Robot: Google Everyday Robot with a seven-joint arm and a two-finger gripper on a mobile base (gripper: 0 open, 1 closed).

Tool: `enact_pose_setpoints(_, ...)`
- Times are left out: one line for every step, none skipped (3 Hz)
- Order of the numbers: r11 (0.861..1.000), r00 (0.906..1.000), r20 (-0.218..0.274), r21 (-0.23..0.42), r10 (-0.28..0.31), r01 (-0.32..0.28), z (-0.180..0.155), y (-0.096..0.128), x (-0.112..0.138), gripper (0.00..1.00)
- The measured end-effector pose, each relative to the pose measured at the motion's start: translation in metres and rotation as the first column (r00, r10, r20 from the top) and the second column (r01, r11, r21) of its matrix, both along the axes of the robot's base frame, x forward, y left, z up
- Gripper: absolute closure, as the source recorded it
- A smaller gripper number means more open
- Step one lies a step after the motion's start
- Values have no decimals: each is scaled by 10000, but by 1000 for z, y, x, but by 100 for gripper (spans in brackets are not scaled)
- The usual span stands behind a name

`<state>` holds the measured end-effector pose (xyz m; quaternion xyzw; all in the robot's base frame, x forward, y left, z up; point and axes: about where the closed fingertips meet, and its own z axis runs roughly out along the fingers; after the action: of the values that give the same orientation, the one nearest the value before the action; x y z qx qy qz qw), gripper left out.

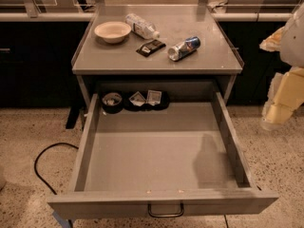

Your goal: Place redbull can into top drawer

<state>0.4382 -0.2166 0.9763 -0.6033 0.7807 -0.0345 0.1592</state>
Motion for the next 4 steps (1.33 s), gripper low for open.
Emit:
enact_pose_setpoints(10000, 10000, 84, 5, 8, -8, 1, 0, 1, 0)
enact_pose_setpoints(9994, 9977, 604, -220, 297, -284, 6, 3, 31, 0)
enact_pose_setpoints(9949, 9885, 1251, -648, 853, -777, 14, 7, 75, 0)
enact_pose_setpoints(9888, 9734, 1877, -948, 1316, -1154, 22, 10, 117, 0)
